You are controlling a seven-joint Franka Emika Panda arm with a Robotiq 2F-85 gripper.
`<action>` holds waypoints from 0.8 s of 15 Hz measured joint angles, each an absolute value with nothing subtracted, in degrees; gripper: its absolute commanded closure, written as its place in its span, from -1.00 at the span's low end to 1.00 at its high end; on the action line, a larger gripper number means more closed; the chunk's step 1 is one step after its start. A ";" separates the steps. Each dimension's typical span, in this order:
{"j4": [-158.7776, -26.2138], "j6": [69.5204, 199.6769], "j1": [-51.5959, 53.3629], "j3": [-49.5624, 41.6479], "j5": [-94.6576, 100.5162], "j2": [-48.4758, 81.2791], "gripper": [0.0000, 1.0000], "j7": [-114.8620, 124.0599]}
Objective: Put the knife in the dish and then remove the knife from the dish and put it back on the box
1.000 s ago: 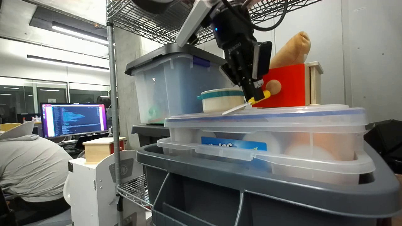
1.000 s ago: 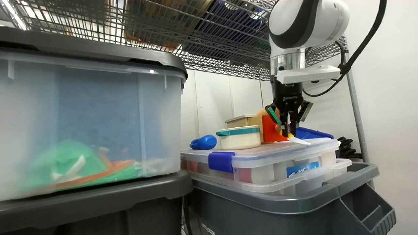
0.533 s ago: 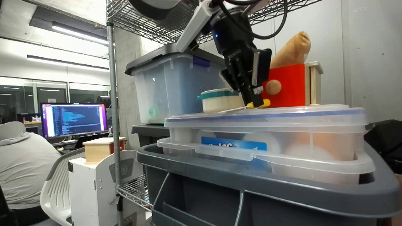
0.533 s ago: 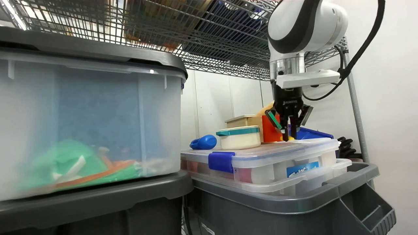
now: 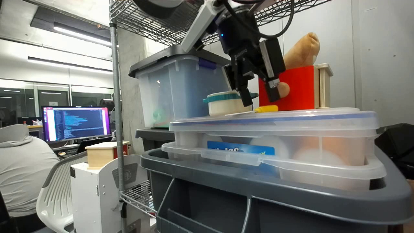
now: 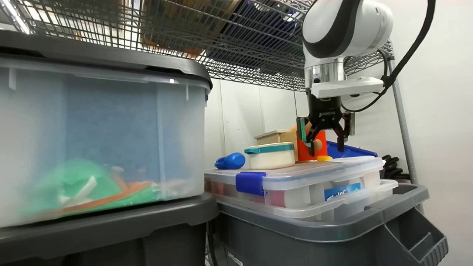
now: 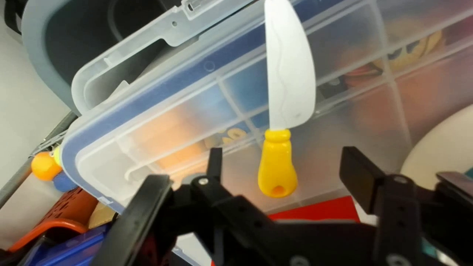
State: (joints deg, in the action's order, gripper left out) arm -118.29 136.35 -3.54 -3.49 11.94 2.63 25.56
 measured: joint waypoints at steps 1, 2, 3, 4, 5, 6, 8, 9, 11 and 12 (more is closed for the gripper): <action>-118.30 136.11 -3.47 -3.44 11.93 2.30 -1.00 25.63; -118.32 135.68 -3.31 -3.36 11.90 1.84 -1.00 25.73; -118.37 134.97 -3.08 -3.21 11.80 1.27 -1.00 25.81; -118.50 134.10 -2.75 -3.05 11.67 0.54 -1.00 25.87; -118.83 133.36 -2.46 -2.79 11.51 -0.30 -1.00 25.98; -119.30 132.57 -2.25 -2.46 11.24 -1.31 -1.00 26.01; -120.43 131.26 -1.98 -1.85 10.54 -3.67 -1.00 26.01; -121.00 130.66 -1.96 -1.57 10.12 -4.96 -1.00 26.01; -122.27 128.95 -1.95 -0.99 9.50 -7.93 -1.00 26.00; -123.03 127.61 -1.94 -0.62 9.41 -9.57 -1.00 26.00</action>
State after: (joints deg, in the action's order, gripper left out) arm -123.03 127.61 -1.94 -0.62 9.41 -9.57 26.00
